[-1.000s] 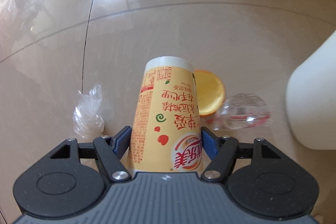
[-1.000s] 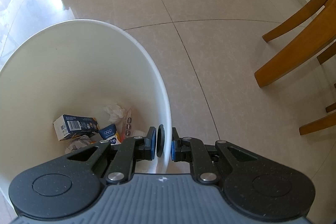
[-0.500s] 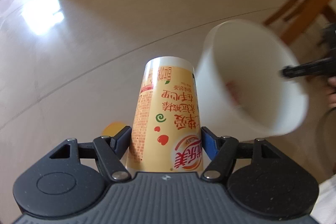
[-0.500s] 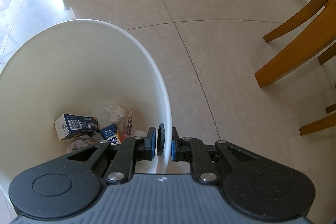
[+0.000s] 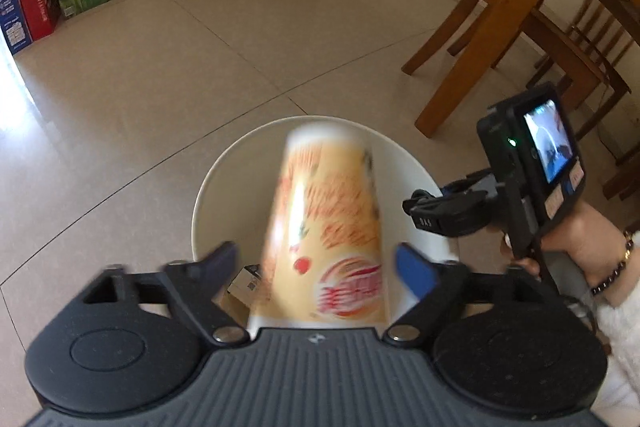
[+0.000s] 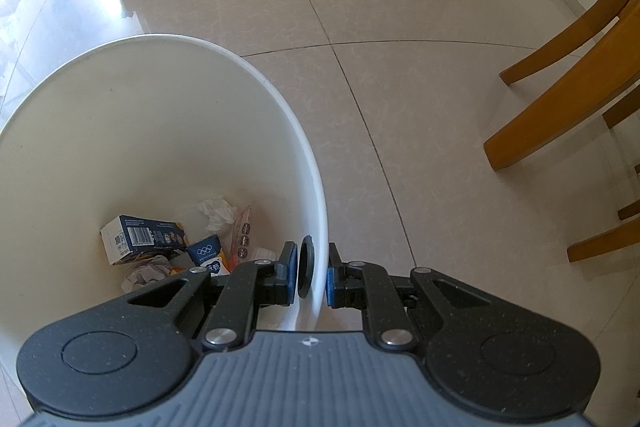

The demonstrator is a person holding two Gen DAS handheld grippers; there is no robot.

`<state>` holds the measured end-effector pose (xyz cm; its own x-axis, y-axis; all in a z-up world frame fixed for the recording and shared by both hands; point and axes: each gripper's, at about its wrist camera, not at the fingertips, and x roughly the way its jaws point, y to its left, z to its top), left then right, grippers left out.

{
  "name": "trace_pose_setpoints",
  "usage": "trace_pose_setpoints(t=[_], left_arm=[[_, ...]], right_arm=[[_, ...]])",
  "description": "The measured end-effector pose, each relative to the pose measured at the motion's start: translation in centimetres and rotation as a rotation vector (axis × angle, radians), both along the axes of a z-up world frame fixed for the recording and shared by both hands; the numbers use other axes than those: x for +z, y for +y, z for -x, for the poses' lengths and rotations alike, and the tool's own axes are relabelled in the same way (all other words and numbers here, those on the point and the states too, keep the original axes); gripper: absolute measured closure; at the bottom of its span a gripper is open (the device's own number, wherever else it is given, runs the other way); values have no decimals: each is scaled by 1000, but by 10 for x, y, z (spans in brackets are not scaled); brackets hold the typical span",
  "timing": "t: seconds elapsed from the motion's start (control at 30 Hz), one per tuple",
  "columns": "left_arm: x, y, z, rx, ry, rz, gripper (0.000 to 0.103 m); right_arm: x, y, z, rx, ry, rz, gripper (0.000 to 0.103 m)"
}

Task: Collect trash
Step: 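Carry the cup over the wastebasket and open the left gripper, then move the left gripper to the second orange half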

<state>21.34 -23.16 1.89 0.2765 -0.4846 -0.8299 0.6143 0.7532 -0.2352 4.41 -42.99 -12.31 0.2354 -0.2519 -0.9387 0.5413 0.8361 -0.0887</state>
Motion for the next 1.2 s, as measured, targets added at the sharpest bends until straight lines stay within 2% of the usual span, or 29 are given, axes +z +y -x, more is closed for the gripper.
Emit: trace_pose_setpoints(t=[0.27,0.37,0.6,0.77,1.03,1.2], left_arm=[[-5,32,-1,64,-42,-44,12],[-6,51,-4,116,-60,-72,12],[-30,96,-10,245,-76,-133,12],[-72,125,-24,363,-17,-158,12],[-174,153,-54,568,162,-194,12],[-223,164,-70,677,202,-233,12]], right_arm=[[-1,0,-1,4,-1,0,87],[0,-1,-1,0,-4,-3,87],[0,0,-2,-1,-1,4,87],[-1,1,-2,5,4,13,87],[-2,1,-3,2,15,27,86],[-4,3,-4,12,21,39,85]])
